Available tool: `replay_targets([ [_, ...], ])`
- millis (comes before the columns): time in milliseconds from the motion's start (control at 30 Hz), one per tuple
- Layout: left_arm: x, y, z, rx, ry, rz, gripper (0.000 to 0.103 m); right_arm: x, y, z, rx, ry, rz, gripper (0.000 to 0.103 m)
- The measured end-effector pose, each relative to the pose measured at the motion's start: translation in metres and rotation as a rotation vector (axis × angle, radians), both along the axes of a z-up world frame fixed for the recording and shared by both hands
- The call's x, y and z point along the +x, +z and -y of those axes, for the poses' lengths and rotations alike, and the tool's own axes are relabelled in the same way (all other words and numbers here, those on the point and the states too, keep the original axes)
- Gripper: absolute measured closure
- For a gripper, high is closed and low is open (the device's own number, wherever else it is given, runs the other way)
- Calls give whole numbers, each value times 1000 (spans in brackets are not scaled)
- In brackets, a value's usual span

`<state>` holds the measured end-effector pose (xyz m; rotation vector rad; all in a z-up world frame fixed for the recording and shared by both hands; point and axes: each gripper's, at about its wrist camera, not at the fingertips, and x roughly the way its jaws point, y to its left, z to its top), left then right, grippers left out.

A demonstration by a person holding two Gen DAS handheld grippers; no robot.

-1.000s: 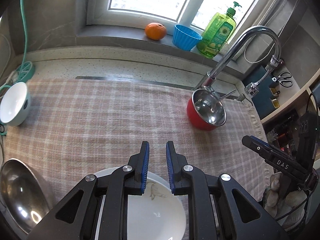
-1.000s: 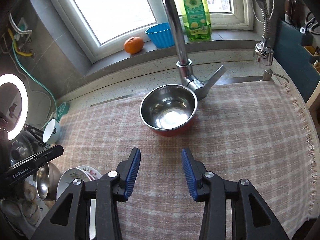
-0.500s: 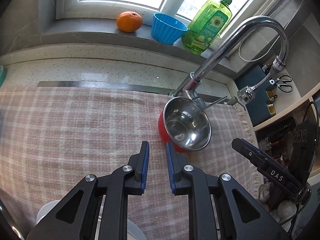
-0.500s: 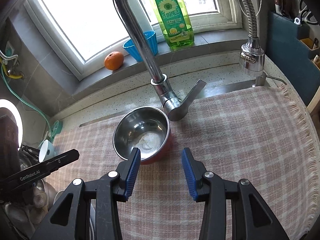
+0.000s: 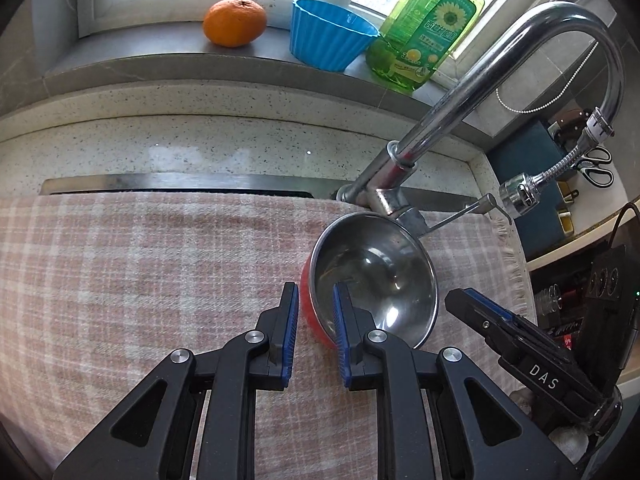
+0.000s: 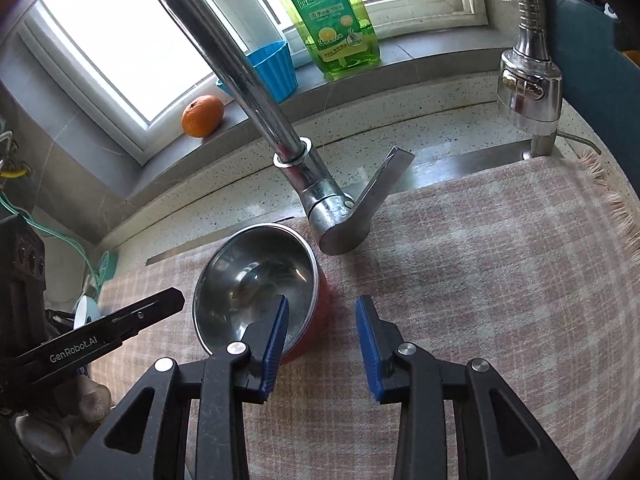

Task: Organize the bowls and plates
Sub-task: 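Move both grippers to the red steel-lined bowl beside the faucet, then close both grippers on the rim of the red bowl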

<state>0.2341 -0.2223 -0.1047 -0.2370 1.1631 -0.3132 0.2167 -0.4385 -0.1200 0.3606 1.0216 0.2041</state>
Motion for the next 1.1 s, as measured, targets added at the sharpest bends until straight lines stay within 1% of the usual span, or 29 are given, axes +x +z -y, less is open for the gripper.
replay_targets([
  [133, 7, -8, 2, 18, -2, -23, 87, 7, -7, -2, 4, 1, -12, 74],
  [200, 9, -12, 2, 10, -6, -37, 87, 9, -10, -3, 18, 3, -20, 75],
  [267, 10, -16, 1, -1, 4, -48, 87, 12, -13, -4, 26, 12, -30, 79],
  [333, 12, -18, 0, 6, 5, -49, 87, 15, -17, -6, 26, 24, -44, 84],
  [400, 12, -19, 1, 7, -1, -48, 88, 17, -20, -6, 41, 33, -56, 85],
  [500, 12, -19, 3, 5, -15, -40, 94, 18, -22, -7, 50, 39, -63, 88],
  [533, 12, -18, 4, 6, -14, -38, 95, 18, -21, -8, 51, 42, -63, 92],
  [567, 11, -17, 5, 6, -18, -35, 95, 18, -21, -9, 52, 46, -64, 93],
  [700, 8, -15, 9, 29, -28, -17, 96, 18, -18, -14, 29, 52, -62, 93],
  [833, 6, -13, 9, 31, -28, -11, 96, 17, -18, -14, 25, 53, -66, 93],
  [967, 1, -5, 6, 34, -24, 12, 96, 14, -13, -18, 21, 58, -63, 93],
  [1100, -7, 6, -1, 28, -20, 38, 96, 9, -7, -21, 38, 65, -58, 93],
])
